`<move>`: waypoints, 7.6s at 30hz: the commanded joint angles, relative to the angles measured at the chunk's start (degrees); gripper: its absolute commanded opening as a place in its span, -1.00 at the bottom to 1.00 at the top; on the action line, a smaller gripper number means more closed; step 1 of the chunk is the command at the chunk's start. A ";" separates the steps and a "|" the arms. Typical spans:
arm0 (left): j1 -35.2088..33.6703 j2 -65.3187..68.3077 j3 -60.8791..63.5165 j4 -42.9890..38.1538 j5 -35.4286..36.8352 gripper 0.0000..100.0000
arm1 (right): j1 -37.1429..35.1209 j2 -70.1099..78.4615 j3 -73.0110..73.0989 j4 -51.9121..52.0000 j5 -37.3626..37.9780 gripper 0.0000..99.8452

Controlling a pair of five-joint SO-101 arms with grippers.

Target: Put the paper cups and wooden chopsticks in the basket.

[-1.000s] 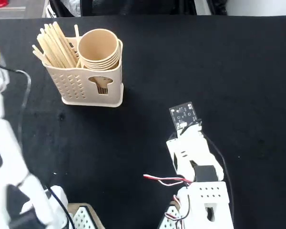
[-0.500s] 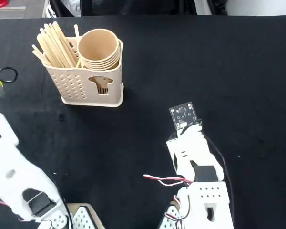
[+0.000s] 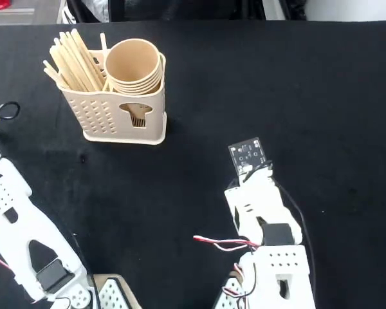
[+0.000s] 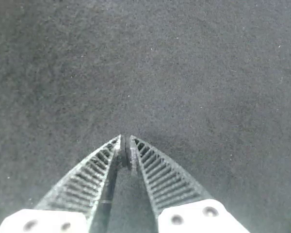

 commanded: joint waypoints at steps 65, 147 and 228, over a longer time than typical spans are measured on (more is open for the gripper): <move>11.74 -75.69 97.63 -0.88 18.73 -0.94 | 0.35 -0.75 -1.36 -2.64 0.35 -0.98; 35.21 -136.79 137.27 -44.13 34.02 -0.58 | -2.81 -0.75 -0.40 -3.08 0.53 -0.98; 30.90 -178.99 181.49 -4.48 21.01 -0.89 | 15.12 -0.75 1.80 11.08 0.44 -0.98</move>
